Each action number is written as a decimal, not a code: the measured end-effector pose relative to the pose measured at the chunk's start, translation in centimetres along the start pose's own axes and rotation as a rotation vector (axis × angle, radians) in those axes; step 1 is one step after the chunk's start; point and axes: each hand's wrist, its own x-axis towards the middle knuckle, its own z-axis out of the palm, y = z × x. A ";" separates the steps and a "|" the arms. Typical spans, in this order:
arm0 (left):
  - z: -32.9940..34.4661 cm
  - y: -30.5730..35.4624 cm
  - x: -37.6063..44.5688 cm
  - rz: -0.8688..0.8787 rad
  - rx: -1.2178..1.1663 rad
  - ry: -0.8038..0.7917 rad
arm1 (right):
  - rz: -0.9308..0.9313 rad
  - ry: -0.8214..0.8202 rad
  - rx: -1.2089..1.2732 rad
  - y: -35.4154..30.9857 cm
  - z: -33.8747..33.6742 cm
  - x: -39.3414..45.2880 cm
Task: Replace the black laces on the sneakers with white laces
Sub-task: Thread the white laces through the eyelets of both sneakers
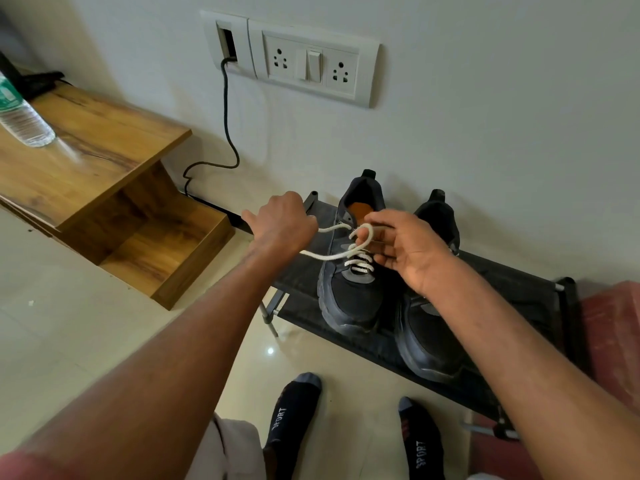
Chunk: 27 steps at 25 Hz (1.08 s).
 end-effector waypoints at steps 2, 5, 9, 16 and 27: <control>-0.8 0.8 -0.4 0.137 -0.159 0.055 | -0.018 -0.080 0.089 -1.1 -1.0 -0.7; -2.7 3.8 -2.2 0.393 -0.869 -0.080 | -0.142 -0.171 0.133 -2.7 -1.7 -1.9; -2.8 6.4 -3.9 0.443 -0.983 -0.367 | -0.285 -0.188 0.051 -4.1 -3.7 -2.2; -2.1 0.8 -0.7 0.382 -0.207 -0.214 | -0.307 0.272 -0.431 -1.5 -5.4 0.0; -1.5 2.6 -1.7 0.392 -0.765 -0.359 | -0.279 0.173 -0.190 -1.4 -2.1 0.4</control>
